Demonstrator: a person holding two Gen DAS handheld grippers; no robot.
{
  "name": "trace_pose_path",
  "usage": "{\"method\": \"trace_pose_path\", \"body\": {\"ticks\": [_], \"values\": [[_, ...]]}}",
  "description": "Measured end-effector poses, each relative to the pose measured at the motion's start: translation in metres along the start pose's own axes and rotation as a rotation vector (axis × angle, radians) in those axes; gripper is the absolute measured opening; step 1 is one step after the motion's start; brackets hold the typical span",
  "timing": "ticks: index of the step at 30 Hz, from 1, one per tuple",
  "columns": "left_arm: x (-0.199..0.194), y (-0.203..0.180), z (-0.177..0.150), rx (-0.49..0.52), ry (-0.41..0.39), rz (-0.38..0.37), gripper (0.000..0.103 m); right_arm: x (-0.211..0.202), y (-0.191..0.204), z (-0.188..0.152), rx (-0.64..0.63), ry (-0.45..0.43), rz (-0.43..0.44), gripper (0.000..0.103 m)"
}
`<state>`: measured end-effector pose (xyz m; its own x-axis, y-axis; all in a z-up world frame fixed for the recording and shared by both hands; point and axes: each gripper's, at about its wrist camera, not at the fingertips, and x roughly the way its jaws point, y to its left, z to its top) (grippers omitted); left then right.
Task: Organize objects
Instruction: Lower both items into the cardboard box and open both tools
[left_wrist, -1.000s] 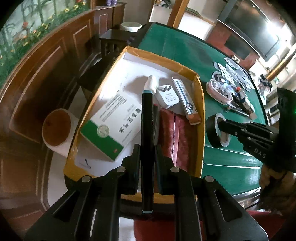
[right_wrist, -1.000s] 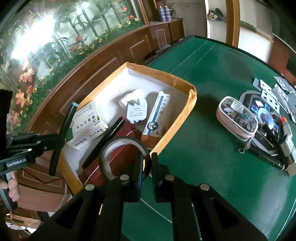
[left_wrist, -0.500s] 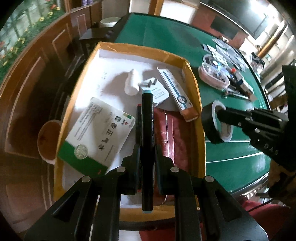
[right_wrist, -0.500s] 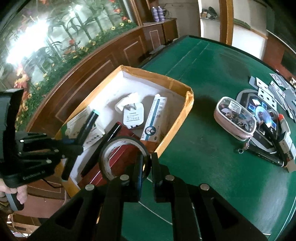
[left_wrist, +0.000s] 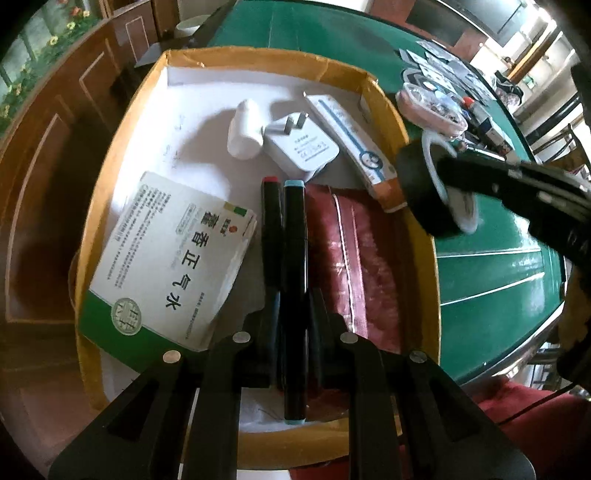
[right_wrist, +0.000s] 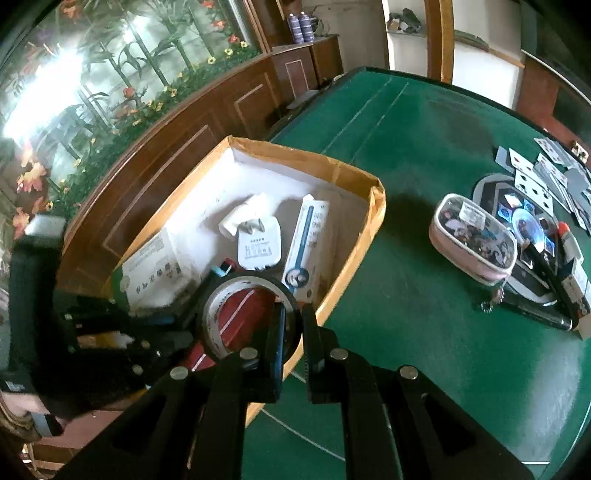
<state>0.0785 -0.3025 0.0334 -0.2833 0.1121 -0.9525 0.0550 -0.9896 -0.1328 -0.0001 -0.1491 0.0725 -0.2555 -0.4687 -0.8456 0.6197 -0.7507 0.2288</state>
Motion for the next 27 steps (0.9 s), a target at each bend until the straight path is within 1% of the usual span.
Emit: {"method": "trace_pose_path", "body": {"ticks": [7, 10, 13, 17, 20, 27], "values": [[-0.002, 0.000, -0.005, 0.001, 0.005, -0.046, 0.014, 0.009, 0.015, 0.026, -0.021, -0.018, 0.015, 0.006], [-0.003, 0.003, -0.009, -0.018, 0.004, -0.069, 0.014, 0.018, 0.024, 0.037, -0.038, -0.017, 0.025, 0.006], [-0.003, 0.007, -0.012, -0.035, 0.000, -0.078, 0.014, 0.030, 0.032, 0.046, -0.043, -0.002, 0.049, 0.006], [-0.003, 0.012, -0.020, -0.056, 0.003, -0.076, 0.014, 0.046, 0.049, 0.056, -0.085, 0.013, 0.065, 0.006], [-0.006, 0.017, -0.026, -0.083, -0.001, -0.082, 0.014, 0.057, 0.062, 0.065, -0.129, 0.014, 0.061, 0.006], [-0.010, 0.021, -0.035, -0.109, -0.001, -0.079, 0.014, 0.087, 0.080, 0.084, -0.232, 0.034, 0.010, 0.006]]}}
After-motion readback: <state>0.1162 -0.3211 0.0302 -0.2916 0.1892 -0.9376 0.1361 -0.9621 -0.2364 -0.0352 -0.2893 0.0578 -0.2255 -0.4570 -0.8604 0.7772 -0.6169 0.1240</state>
